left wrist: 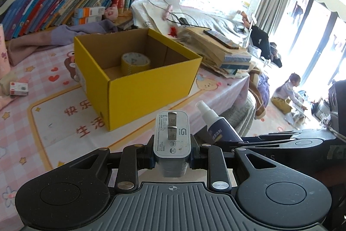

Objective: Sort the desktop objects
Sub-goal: 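Lift the charger and spray bottle and carry both toward the yellow box, then lower the spray bottle into the box and open the right tool while the left tool releases the charger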

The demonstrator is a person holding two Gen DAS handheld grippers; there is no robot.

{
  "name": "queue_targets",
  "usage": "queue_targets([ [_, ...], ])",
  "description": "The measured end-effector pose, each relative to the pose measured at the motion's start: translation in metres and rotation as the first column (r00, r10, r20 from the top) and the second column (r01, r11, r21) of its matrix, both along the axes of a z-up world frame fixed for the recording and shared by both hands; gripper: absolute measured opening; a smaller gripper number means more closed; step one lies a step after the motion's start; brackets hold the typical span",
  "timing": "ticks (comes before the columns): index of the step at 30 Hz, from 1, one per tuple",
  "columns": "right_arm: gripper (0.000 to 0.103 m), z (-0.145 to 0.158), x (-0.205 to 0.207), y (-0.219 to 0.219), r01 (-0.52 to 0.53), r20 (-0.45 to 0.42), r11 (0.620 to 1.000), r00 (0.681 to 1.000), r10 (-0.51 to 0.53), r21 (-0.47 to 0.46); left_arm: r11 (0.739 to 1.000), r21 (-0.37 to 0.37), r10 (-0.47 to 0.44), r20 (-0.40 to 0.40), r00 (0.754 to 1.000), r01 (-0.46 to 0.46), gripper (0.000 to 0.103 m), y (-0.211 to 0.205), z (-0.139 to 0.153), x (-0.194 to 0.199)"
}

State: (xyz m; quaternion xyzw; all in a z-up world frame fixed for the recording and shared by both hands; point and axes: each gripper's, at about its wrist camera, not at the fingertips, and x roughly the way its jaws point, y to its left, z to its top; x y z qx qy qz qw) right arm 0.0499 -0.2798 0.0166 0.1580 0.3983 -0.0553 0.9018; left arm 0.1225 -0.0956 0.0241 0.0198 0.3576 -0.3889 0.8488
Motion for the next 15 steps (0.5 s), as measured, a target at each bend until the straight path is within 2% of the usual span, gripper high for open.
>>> queue_targets([
  [6,0.030,0.004,0.017,-0.035,-0.016,0.023,1.000,1.000,0.015,0.015,0.999,-0.031,0.045,0.023,0.999,-0.045,0.025,-0.026,0.009,0.013],
  [10,0.030,0.014,0.037,-0.060,-0.037,0.069,0.997,0.997,0.032,0.071,0.995,-0.054,0.083,0.073,0.994,-0.079,0.025,-0.043,0.022,0.024],
  [15,0.030,0.034,0.066,-0.082,-0.101,0.149,0.993,0.985,0.091,0.057,0.988,-0.070,0.149,0.133,0.980,-0.141,0.025,-0.059,0.036,0.044],
])
